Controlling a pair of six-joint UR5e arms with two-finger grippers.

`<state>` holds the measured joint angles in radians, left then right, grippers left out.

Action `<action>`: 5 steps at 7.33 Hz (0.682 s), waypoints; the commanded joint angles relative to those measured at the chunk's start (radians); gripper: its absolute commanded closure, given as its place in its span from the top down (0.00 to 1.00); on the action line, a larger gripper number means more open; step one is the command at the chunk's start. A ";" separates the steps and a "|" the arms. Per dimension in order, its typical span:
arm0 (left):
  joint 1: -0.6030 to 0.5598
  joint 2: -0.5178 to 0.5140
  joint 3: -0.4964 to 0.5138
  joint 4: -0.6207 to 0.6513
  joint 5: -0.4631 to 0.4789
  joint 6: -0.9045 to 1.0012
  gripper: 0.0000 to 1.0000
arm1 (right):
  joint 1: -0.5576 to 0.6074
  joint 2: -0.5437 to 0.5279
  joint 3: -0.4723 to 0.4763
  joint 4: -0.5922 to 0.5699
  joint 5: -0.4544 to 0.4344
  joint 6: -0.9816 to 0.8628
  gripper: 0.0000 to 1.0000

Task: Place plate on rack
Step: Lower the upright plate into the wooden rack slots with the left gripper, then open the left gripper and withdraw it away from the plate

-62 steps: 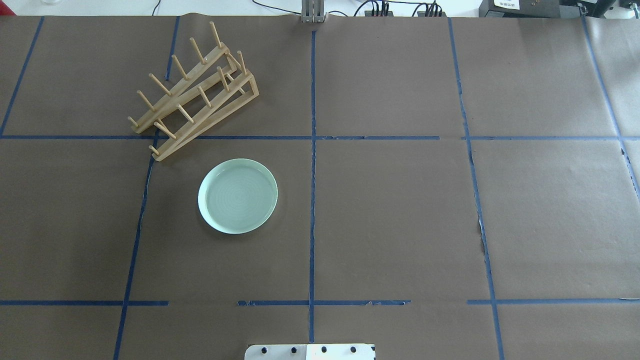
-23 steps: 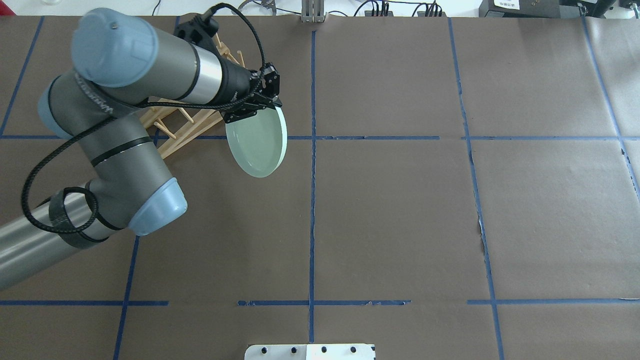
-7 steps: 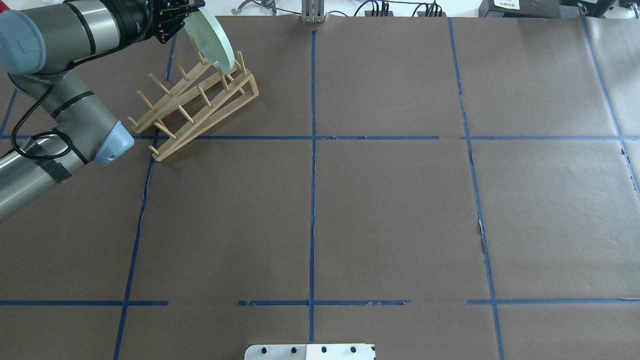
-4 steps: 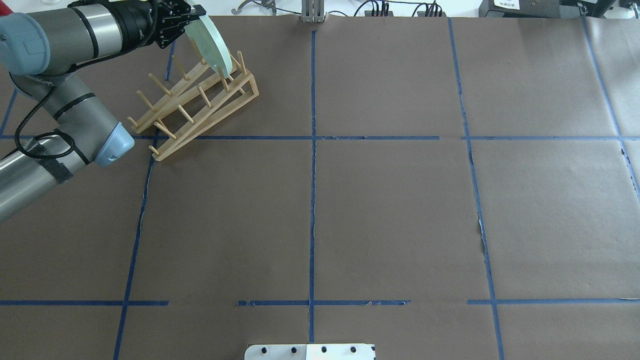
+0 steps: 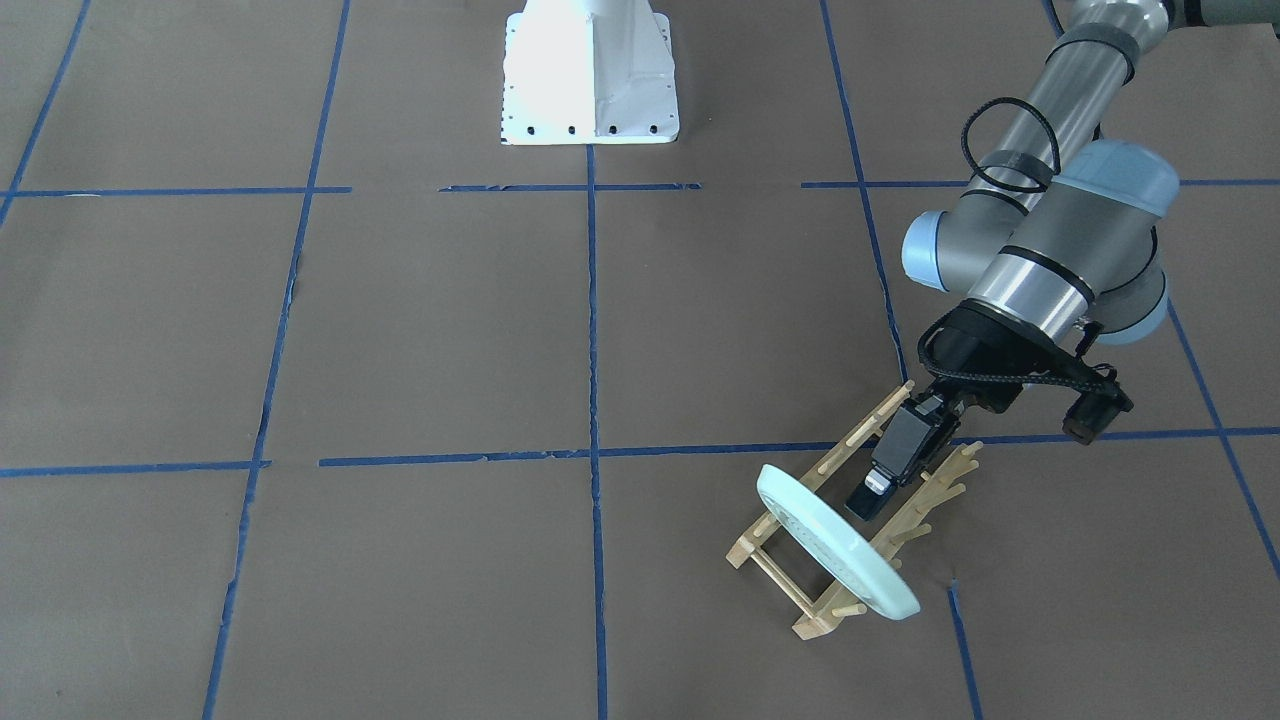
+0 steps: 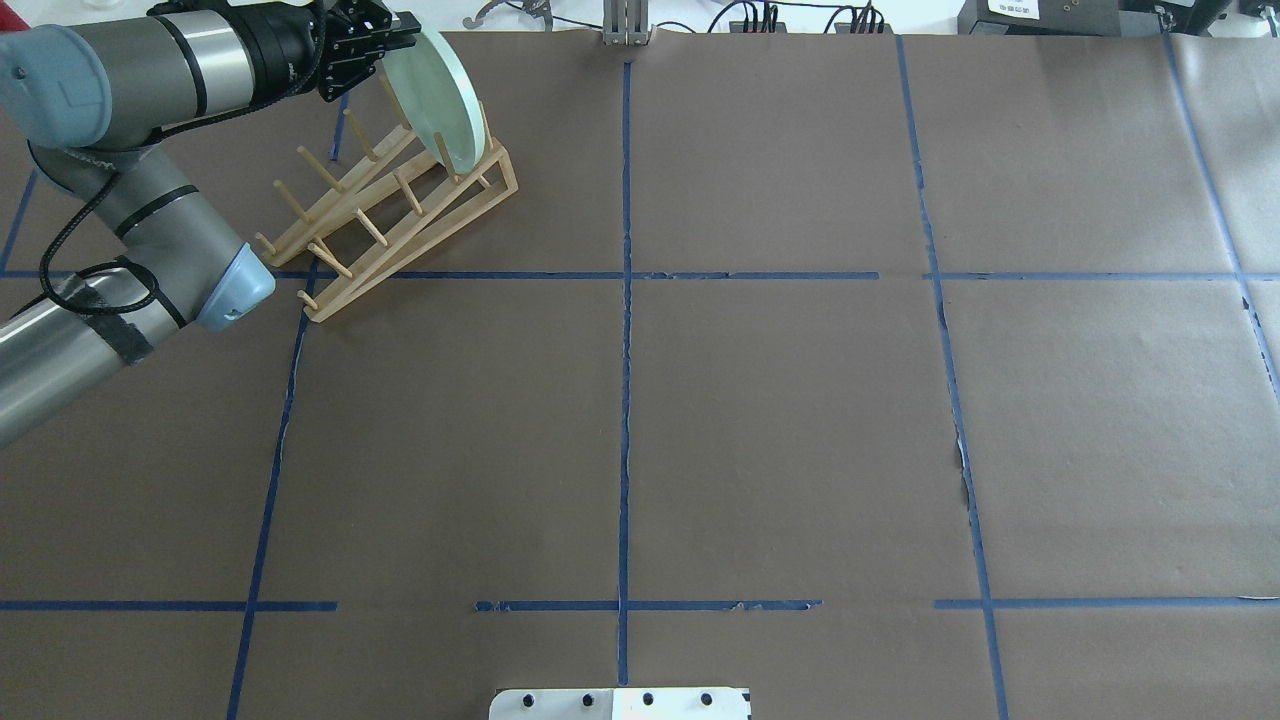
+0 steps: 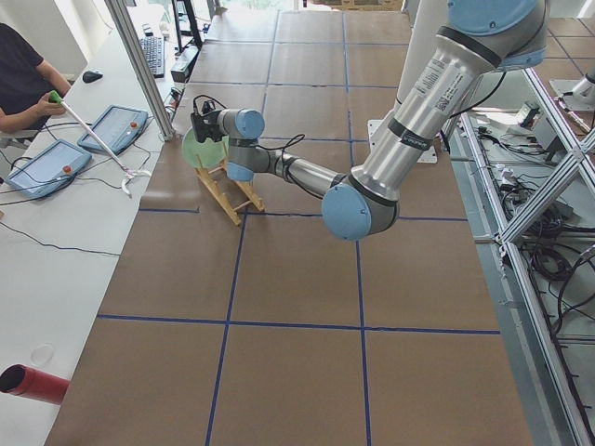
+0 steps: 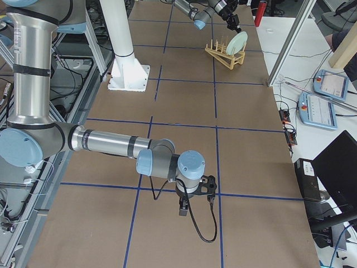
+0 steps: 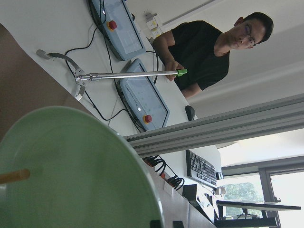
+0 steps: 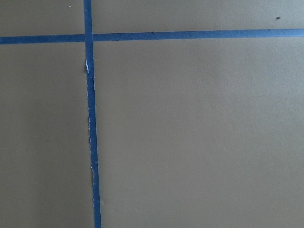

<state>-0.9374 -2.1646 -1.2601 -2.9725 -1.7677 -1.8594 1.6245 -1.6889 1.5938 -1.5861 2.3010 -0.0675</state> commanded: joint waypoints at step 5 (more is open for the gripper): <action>-0.202 0.206 -0.287 0.421 -0.404 0.388 1.00 | 0.000 0.000 0.000 0.000 0.000 0.000 1.00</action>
<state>-1.0697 -2.0540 -1.4618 -2.6743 -2.0598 -1.6732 1.6245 -1.6890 1.5938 -1.5862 2.3010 -0.0675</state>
